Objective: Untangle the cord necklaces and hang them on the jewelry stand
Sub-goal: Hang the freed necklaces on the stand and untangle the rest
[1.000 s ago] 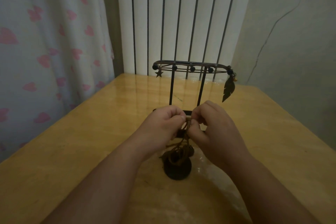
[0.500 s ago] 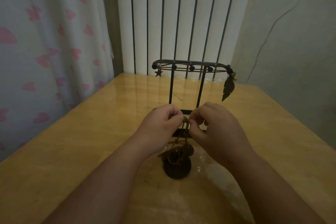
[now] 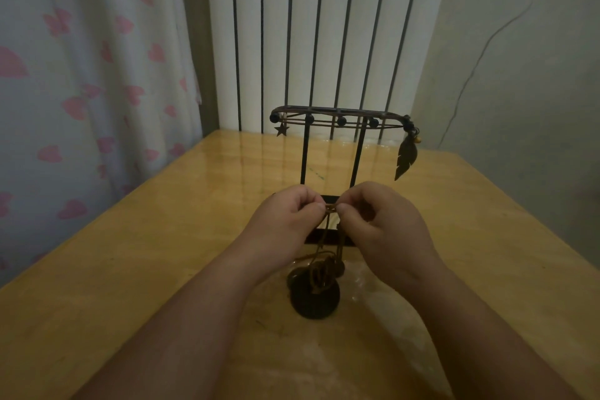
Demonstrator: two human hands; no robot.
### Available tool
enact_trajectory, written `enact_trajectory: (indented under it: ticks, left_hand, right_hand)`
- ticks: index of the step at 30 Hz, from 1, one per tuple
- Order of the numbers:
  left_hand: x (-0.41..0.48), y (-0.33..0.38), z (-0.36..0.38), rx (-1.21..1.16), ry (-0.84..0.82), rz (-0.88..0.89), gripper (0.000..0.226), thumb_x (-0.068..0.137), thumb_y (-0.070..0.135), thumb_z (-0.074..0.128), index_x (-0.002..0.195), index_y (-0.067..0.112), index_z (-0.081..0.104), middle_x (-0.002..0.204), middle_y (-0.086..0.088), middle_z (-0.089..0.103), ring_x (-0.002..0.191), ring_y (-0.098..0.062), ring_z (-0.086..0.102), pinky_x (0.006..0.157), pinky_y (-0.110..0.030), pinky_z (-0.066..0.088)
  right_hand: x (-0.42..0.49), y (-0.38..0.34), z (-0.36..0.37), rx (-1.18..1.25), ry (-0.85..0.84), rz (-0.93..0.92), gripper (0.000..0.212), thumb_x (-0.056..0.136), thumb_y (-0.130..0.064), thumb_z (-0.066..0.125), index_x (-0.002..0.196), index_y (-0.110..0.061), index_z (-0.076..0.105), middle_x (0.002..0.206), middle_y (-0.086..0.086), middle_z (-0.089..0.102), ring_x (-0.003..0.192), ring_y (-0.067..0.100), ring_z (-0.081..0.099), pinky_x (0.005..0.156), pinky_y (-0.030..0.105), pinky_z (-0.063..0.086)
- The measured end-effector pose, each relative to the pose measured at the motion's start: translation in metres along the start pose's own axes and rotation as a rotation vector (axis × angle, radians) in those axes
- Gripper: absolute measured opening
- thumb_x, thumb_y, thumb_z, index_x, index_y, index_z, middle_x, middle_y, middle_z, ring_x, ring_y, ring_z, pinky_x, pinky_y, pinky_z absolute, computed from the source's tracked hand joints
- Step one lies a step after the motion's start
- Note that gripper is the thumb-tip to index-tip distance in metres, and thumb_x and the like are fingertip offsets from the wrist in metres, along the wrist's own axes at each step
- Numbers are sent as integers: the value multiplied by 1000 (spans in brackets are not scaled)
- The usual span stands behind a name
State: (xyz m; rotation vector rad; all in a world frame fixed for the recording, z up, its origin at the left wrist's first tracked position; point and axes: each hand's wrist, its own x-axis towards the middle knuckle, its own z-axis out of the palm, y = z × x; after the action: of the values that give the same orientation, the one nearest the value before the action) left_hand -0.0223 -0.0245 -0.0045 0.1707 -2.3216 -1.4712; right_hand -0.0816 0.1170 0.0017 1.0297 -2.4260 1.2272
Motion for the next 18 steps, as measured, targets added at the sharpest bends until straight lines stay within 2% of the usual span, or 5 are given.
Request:
enact_trajectory:
  ticks: [4, 7, 12, 14, 18]
  left_hand:
    - [0, 1, -1, -74, 4, -34, 20, 97, 24, 49, 83, 25, 63, 66, 7, 54, 64, -13, 49, 61, -32, 42]
    - [-1, 2, -2, -111, -4, -45, 22, 97, 28, 50, 83, 19, 66, 71, 2, 58, 66, -13, 52, 61, -29, 44]
    - [-2, 0, -2, -56, 6, -19, 16, 94, 28, 57, 85, 24, 69, 70, 9, 64, 63, -2, 56, 59, -21, 42]
    - [-1, 0, -1, -66, 31, -11, 14, 93, 26, 58, 84, 25, 69, 69, 10, 63, 65, -4, 57, 60, -23, 42]
    - [0, 1, 0, -104, 108, -16, 13, 91, 18, 59, 83, 25, 67, 69, 8, 60, 65, -9, 55, 59, -26, 43]
  right_hand:
    - [-1, -1, 0, 276, -62, 141, 10, 95, -27, 53, 91, -28, 62, 80, -6, 63, 72, 0, 58, 59, 12, 48]
    - [0, 0, 0, 303, -70, 156, 10, 96, -27, 52, 93, -26, 62, 86, -2, 65, 77, 8, 61, 62, 18, 52]
    - [0, 0, 0, 287, -49, 148, 9, 95, -23, 55, 93, -25, 63, 83, -5, 67, 74, -2, 62, 58, 9, 48]
    - [0, -1, 1, 260, -52, 152, 9, 95, -23, 54, 91, -25, 63, 82, -4, 67, 75, 1, 63, 60, 14, 52]
    - [1, -3, 1, 236, -83, 188, 13, 93, -23, 52, 86, -22, 63, 82, 2, 67, 80, 21, 63, 75, 41, 57]
